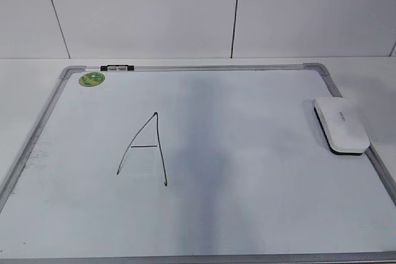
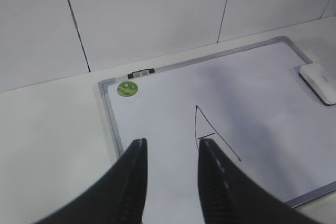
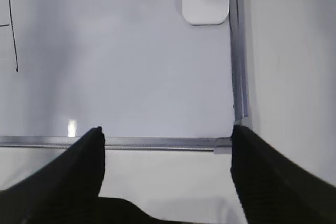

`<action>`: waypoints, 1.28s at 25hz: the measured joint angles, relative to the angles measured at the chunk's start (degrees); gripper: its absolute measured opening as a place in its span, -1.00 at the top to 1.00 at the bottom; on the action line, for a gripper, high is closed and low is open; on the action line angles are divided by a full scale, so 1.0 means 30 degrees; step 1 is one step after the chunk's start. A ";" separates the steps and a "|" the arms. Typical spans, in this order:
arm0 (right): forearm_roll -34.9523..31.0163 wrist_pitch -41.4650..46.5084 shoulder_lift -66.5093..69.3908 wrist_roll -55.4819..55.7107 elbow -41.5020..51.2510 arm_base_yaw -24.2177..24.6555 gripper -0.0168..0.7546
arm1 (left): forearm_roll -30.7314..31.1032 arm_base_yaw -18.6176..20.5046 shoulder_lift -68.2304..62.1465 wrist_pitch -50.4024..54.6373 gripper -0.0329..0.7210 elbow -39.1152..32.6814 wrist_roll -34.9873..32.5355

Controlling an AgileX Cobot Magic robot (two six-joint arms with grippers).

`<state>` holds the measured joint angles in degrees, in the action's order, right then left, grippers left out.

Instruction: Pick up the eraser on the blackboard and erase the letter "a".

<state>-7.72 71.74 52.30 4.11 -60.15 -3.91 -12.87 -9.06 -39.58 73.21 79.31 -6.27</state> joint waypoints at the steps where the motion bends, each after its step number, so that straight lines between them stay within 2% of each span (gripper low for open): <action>1: -0.0274 0.0000 -0.0230 -0.0046 0.0440 0.0000 -0.50 | 0.0000 -0.0171 0.0397 0.0000 0.26 -0.0087 0.0000; 5: -0.1063 0.0000 -0.1306 -0.0695 0.1826 -0.0174 -0.50 | 0.0000 -0.0663 0.2489 0.0042 0.26 -0.1225 0.0047; 11: -0.1194 -0.0084 -0.3261 -0.0951 0.2915 -0.1235 -0.50 | 0.0000 -0.0703 0.5423 0.0078 0.26 -0.4888 0.0071; 18: -0.1083 -0.0205 -0.7088 -0.1085 0.4271 -0.1354 -0.50 | 0.0121 -0.0703 0.7779 0.0113 0.26 -0.8696 0.0093; 26: -0.0792 -0.0198 -1.1394 -0.1115 0.7021 -0.1354 -0.50 | 0.0996 -0.0703 0.9616 0.0113 0.27 -1.1454 0.0093; 32: 0.0338 0.0175 -1.3650 -0.1115 0.9074 -0.1354 -0.50 | 0.1625 -0.0703 1.0788 0.0113 0.27 -1.2982 0.0093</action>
<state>-6.71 72.27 11.35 0.77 -32.93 -7.97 -7.99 -11.17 -7.21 73.55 40.37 -5.99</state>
